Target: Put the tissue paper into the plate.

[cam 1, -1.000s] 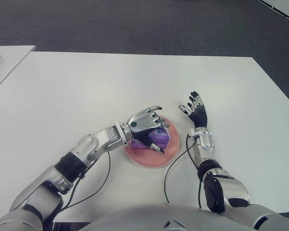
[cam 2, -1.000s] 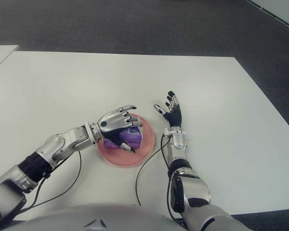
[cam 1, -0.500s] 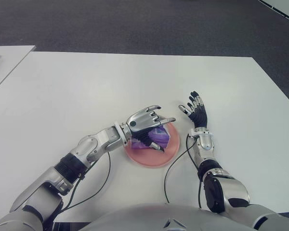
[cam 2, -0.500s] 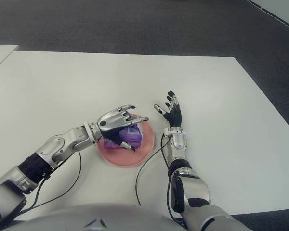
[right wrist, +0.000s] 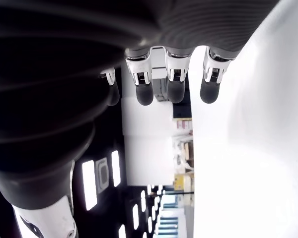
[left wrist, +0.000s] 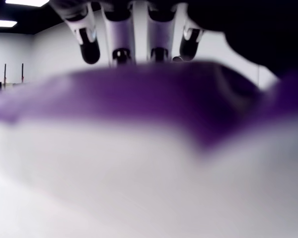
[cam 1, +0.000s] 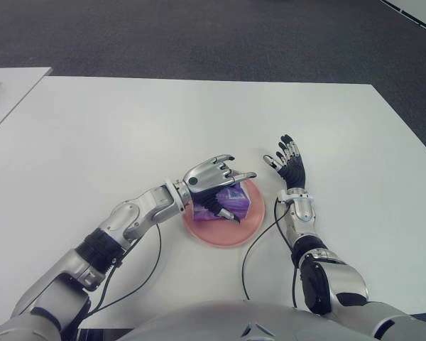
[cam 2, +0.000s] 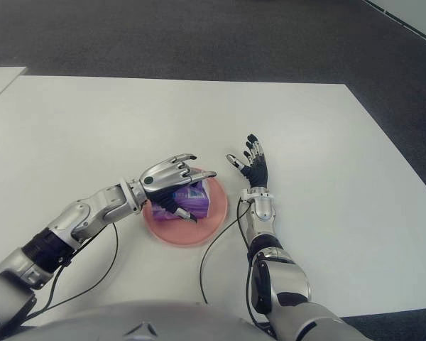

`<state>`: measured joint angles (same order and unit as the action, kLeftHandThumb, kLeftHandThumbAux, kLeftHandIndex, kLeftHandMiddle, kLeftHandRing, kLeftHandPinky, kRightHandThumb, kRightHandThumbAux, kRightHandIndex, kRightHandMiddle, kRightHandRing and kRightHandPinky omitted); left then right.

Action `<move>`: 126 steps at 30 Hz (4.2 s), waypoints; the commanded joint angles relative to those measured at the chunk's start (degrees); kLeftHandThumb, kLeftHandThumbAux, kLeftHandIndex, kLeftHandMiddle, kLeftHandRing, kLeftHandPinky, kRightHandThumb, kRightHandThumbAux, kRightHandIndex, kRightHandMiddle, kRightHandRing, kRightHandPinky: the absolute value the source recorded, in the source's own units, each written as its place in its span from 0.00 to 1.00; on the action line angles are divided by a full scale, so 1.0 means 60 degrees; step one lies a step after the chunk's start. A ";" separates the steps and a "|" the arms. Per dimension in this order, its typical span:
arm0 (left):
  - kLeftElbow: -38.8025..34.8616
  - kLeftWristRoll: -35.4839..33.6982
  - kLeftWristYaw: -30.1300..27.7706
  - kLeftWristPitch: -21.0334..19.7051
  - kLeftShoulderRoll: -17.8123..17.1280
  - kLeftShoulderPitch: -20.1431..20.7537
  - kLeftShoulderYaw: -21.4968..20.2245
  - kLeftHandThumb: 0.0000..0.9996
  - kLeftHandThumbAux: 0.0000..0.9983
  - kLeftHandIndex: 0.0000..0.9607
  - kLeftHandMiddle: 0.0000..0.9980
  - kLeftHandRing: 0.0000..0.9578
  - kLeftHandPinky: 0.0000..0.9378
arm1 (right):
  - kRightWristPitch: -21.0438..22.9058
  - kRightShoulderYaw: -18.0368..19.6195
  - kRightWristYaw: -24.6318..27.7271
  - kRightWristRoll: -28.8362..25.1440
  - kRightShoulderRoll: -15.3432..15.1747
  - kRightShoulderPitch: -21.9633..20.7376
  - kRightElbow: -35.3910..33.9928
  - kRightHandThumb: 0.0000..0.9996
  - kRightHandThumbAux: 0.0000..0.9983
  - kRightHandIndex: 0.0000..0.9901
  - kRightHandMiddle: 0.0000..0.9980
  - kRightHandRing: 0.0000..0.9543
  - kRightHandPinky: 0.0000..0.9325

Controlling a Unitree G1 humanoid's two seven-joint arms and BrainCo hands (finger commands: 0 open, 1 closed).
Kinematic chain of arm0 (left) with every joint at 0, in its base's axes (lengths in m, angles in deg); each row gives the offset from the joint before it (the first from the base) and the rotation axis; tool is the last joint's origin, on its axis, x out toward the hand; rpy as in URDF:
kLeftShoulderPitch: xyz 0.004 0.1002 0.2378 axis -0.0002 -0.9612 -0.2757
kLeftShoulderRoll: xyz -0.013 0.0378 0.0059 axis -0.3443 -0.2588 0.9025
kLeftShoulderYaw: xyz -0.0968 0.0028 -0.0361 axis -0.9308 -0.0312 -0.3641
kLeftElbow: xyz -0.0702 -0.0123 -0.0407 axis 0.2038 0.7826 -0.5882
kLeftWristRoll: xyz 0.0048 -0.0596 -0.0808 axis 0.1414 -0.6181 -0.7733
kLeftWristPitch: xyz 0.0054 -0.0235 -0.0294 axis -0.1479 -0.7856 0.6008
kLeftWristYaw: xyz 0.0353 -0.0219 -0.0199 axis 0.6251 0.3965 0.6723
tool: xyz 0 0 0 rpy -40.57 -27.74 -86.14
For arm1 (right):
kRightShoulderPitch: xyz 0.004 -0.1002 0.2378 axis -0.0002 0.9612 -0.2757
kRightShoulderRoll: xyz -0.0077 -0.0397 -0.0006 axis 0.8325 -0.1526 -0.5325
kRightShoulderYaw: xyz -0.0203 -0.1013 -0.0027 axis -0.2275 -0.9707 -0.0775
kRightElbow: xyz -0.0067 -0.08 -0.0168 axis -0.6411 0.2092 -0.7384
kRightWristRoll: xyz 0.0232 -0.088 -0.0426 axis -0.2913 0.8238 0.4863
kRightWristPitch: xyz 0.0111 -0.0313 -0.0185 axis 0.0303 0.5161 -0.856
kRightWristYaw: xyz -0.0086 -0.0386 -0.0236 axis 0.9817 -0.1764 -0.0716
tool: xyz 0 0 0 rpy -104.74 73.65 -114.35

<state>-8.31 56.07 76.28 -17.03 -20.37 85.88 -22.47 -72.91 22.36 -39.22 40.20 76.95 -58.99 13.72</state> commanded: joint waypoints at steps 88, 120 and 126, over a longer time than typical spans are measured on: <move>0.4391 -0.7820 0.0786 -0.0465 0.4780 -0.1897 -0.5274 0.00 0.43 0.00 0.00 0.00 0.00 | 0.0332 -0.0017 -0.0059 -0.0031 0.0131 0.0325 0.0371 0.08 0.78 0.01 0.00 0.00 0.02; 0.8336 -0.8163 0.0422 0.2505 0.4255 -0.1225 -0.5606 0.00 0.42 0.00 0.00 0.00 0.00 | 0.0353 -0.0011 -0.0046 -0.0046 0.0110 0.0313 0.0381 0.08 0.78 0.01 0.00 0.00 0.02; 0.8003 -0.8125 0.0595 0.2659 0.4218 -0.1309 -0.5618 0.00 0.43 0.00 0.00 0.00 0.00 | 0.0350 0.0004 -0.0017 -0.0061 0.0092 0.0324 0.0377 0.08 0.78 0.01 0.00 0.00 0.02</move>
<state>37.79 6.18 79.02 -1.55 5.25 81.69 -56.15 -72.75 22.30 -39.40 40.22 77.05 -59.37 14.25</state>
